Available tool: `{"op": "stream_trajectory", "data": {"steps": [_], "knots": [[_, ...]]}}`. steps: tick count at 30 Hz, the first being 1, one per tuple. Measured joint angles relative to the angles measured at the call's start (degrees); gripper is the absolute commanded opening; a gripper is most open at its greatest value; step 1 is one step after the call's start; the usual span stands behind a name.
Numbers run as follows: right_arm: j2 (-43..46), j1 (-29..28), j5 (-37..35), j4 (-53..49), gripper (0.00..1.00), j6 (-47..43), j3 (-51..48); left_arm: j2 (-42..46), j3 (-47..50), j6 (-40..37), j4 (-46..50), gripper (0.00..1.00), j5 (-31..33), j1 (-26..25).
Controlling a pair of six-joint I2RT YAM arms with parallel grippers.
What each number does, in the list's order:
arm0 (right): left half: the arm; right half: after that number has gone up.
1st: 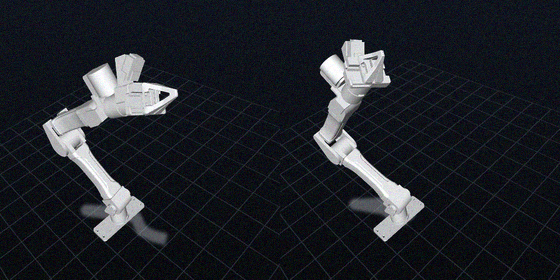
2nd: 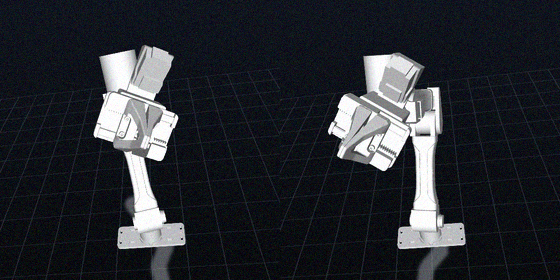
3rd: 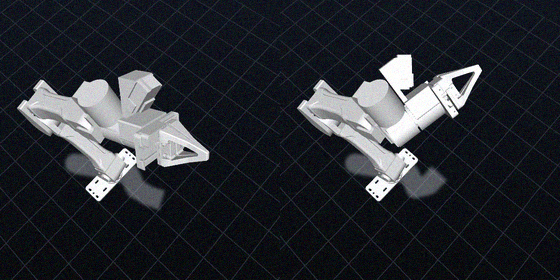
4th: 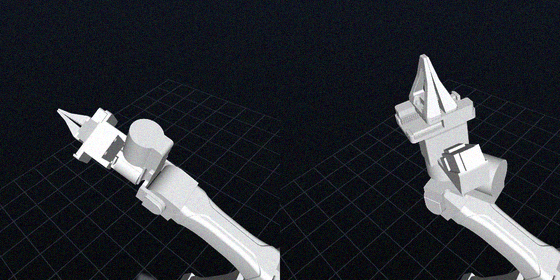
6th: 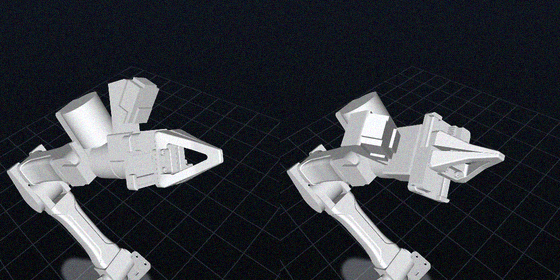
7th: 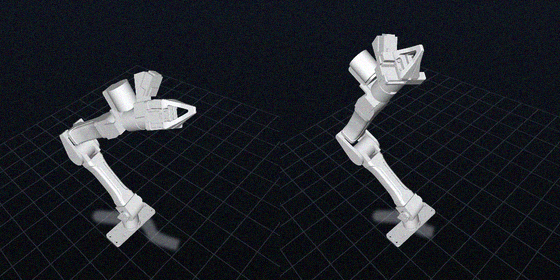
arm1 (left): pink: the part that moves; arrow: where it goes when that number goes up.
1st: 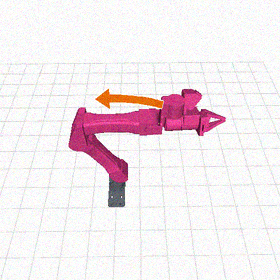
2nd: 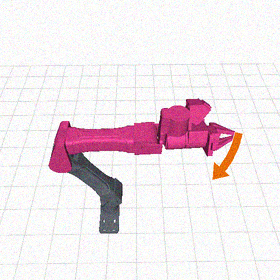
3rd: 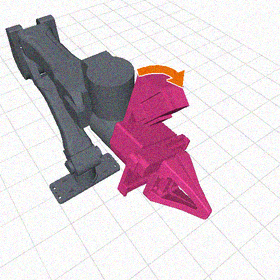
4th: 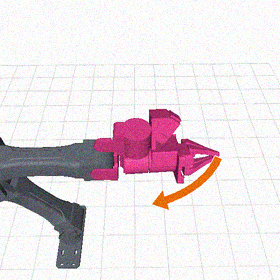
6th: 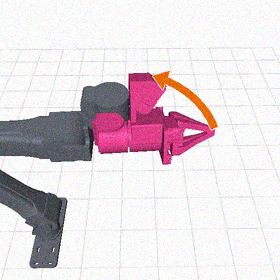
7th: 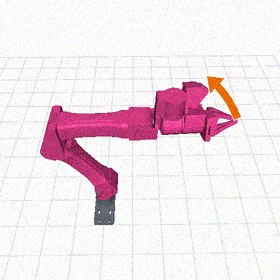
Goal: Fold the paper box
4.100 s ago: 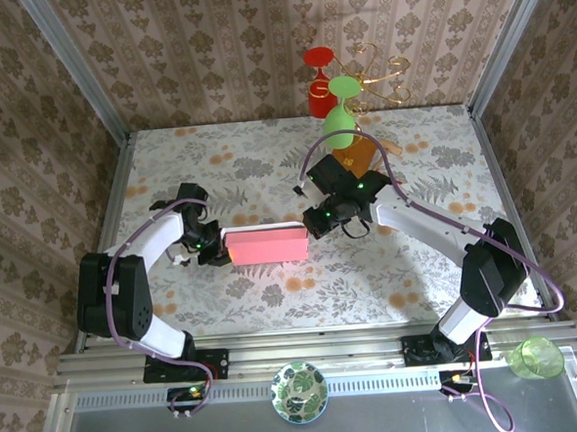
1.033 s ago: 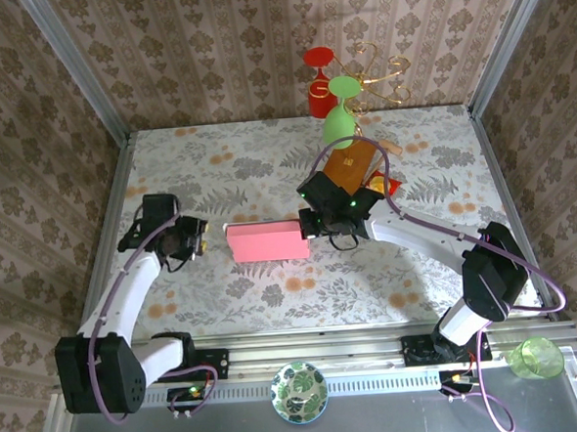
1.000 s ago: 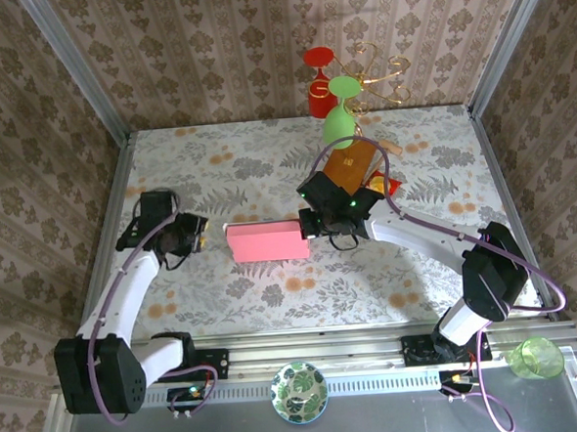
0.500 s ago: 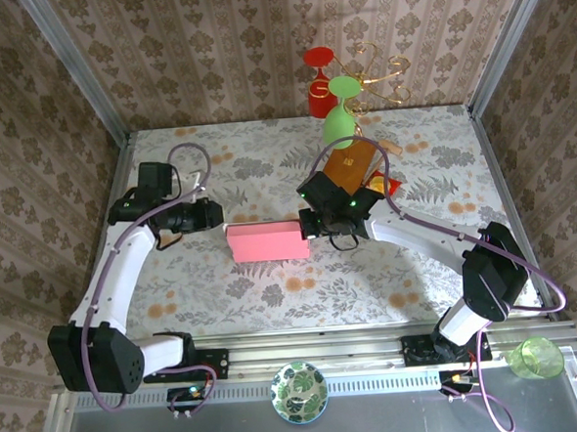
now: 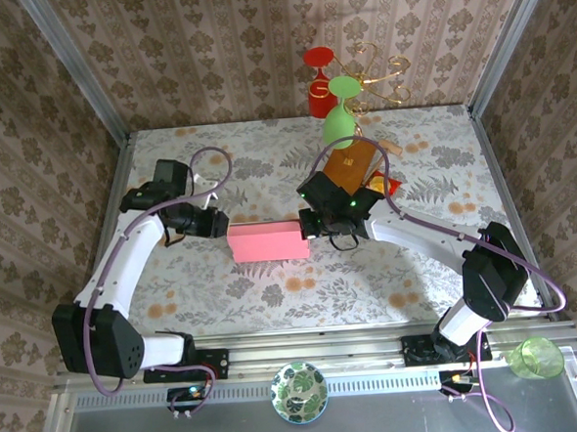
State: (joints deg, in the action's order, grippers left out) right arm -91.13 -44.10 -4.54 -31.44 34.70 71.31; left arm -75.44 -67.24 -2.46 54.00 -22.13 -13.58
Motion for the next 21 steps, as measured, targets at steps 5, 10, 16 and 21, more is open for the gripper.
{"op": "stream_trajectory", "data": {"steps": [5, 10, 16, 21], "knots": [[-0.13, 0.00, 0.00, -0.35, 0.00, 0.00, 0.33, -0.90, -0.15, -1.03, -0.02, 0.31, 1.11, 0.00], [-0.50, 0.00, 0.02, -0.44, 0.00, -0.02, 0.70, -2.14, -0.17, -1.44, -0.76, 0.30, 1.64, 0.02], [-0.55, 0.00, 0.02, -0.44, 0.00, 0.00, 0.74, -3.72, -0.46, -1.38, -2.27, 0.26, 1.38, 0.00], [-0.55, 0.00, 0.02, -0.44, 0.00, 0.00, 0.74, -3.91, -0.46, -1.16, -3.21, 0.24, 0.94, -0.02]]}}
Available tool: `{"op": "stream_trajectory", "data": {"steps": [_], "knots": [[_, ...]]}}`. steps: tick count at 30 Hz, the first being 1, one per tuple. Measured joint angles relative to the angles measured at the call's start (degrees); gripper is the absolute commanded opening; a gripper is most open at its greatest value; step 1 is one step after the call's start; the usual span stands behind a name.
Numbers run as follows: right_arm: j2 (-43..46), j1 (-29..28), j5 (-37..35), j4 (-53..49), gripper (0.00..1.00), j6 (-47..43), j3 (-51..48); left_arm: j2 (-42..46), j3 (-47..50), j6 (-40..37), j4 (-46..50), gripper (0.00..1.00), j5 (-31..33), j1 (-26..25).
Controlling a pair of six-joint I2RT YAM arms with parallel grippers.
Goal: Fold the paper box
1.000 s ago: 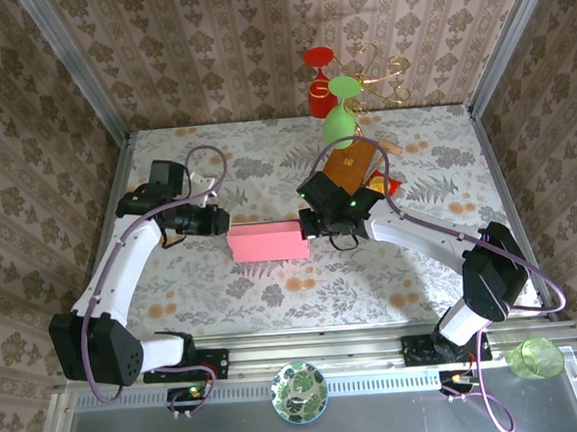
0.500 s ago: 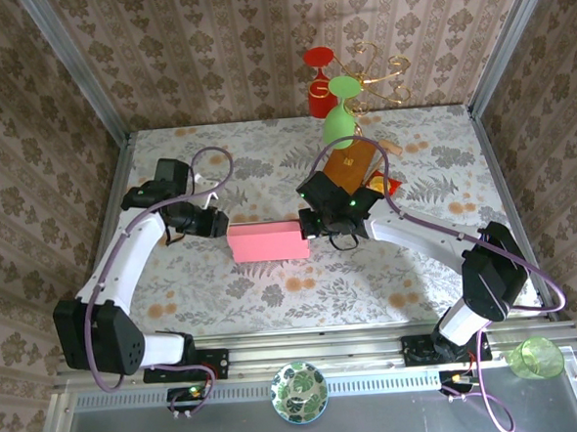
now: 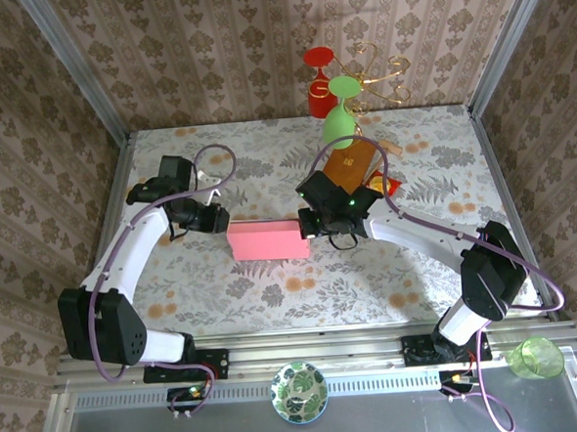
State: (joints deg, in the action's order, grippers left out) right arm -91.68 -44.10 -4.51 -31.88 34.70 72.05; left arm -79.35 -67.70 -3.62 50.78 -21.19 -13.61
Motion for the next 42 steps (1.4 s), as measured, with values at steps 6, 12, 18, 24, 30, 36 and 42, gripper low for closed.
{"op": "stream_trajectory", "data": {"steps": [6, 12, 18, 24, 30, 36, 42], "knots": [[-0.11, 0.00, -0.02, 0.02, 0.00, 0.00, 0.02, -0.09, 0.00, 0.61, -0.46, 0.23, -0.20, -0.52], [-0.13, 0.00, -0.02, -0.02, 0.00, 0.00, 0.11, -0.09, 0.02, 1.01, -0.81, 0.25, 0.09, -1.01], [-0.15, 0.00, 0.00, 0.00, 0.00, 0.00, 0.11, -0.09, 0.02, 1.03, -1.18, 0.25, 0.61, -1.01], [-0.17, 0.00, 0.00, 0.00, 0.00, 0.00, 0.11, -0.11, 0.33, 1.33, -2.27, 0.22, 1.11, -1.01], [-0.17, 0.00, 0.00, 0.00, 0.00, 0.00, 0.11, -0.11, 0.61, 2.49, -2.86, 0.13, 1.38, -1.01], [-0.22, 0.00, -0.02, 0.00, 0.00, 0.00, 0.20, -0.11, 0.61, 3.74, -2.86, 0.09, 1.70, -1.05], [-0.31, 0.00, 0.00, 0.00, 0.00, 0.00, 0.26, -0.09, 0.61, 4.90, -2.86, 0.05, 2.21, -1.36]]}}
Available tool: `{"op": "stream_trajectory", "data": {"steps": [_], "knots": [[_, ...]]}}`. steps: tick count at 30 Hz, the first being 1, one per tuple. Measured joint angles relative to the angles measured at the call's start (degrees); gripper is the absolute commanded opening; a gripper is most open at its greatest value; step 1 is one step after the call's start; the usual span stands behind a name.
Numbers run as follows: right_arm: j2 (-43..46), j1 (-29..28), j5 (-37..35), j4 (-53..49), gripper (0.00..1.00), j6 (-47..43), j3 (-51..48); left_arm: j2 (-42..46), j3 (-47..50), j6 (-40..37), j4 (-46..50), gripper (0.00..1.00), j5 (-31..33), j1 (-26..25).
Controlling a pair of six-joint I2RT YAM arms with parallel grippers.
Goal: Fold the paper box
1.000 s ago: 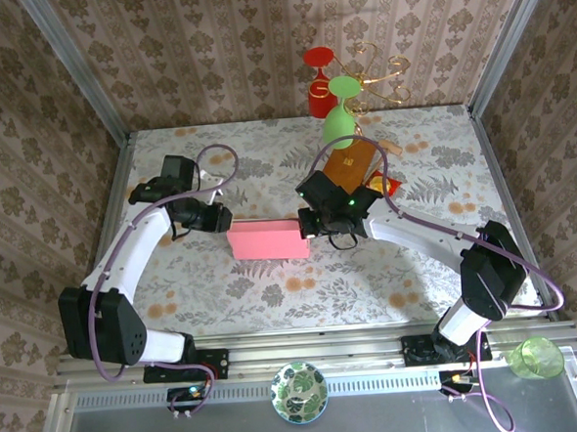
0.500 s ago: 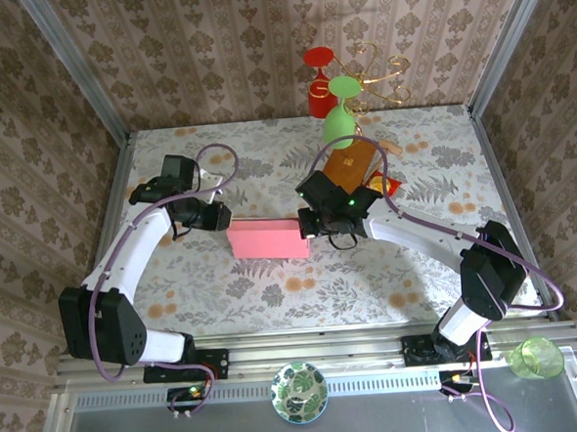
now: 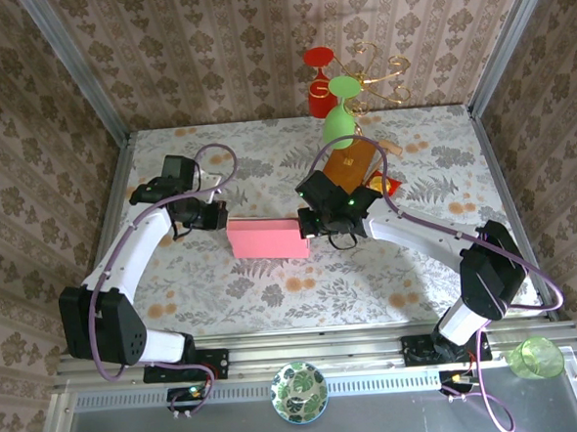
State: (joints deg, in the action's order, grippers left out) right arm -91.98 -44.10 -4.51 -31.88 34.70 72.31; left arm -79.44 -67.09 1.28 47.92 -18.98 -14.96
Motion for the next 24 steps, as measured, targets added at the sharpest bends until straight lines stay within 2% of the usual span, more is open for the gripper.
{"op": "stream_trajectory", "data": {"steps": [20, 24], "knots": [[-0.02, 0.00, -0.11, -0.09, 0.00, 0.02, 0.02, -1.42, -2.34, 7.78, 2.58, 0.04, -0.83, 0.04], [-0.02, 0.00, -0.52, -0.26, 0.00, 0.02, 0.02, -1.99, -3.54, 8.59, 3.72, 0.06, -1.60, 0.04]]}}
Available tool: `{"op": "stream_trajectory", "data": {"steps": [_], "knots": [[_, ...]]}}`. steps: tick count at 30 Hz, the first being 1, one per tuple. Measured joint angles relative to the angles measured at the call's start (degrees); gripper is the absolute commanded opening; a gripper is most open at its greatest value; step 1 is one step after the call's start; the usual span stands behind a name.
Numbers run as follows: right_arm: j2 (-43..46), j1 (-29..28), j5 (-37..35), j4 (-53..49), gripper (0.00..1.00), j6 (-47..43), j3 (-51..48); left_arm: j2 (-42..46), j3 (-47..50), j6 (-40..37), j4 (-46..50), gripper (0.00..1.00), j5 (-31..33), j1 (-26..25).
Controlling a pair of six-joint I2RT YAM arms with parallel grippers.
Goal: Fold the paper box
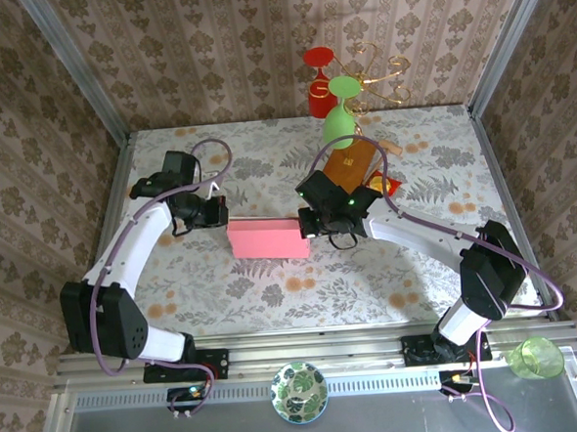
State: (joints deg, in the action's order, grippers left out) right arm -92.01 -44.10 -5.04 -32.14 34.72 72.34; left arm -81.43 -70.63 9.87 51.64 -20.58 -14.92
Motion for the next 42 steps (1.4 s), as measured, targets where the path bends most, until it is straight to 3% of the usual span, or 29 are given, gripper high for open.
{"op": "stream_trajectory", "data": {"steps": [14, 31, 35, 37, 42], "knots": [[0.00, 0.00, -0.37, -0.13, 0.00, 0.00, 0.02, -0.17, -0.59, 0.70, 2.78, 0.07, -2.16, 0.81], [0.07, -0.94, -1.77, 0.37, 0.00, -1.25, -0.33, 6.23, 9.75, 1.11, -5.05, 0.06, -1.90, 0.74], [0.85, -2.19, -4.17, 1.62, 0.00, -2.89, -1.77, 7.61, 11.63, 2.99, -6.54, 0.10, -1.92, 0.74], [1.33, -2.69, -5.03, 2.29, 0.00, -3.39, -2.56, 8.55, 12.46, 4.59, -7.17, 0.19, -1.92, 0.74], [1.92, -3.61, -6.75, 3.28, 0.00, -4.66, -3.58, 11.87, 15.74, 11.23, -8.31, 0.29, -2.69, 1.29]]}}
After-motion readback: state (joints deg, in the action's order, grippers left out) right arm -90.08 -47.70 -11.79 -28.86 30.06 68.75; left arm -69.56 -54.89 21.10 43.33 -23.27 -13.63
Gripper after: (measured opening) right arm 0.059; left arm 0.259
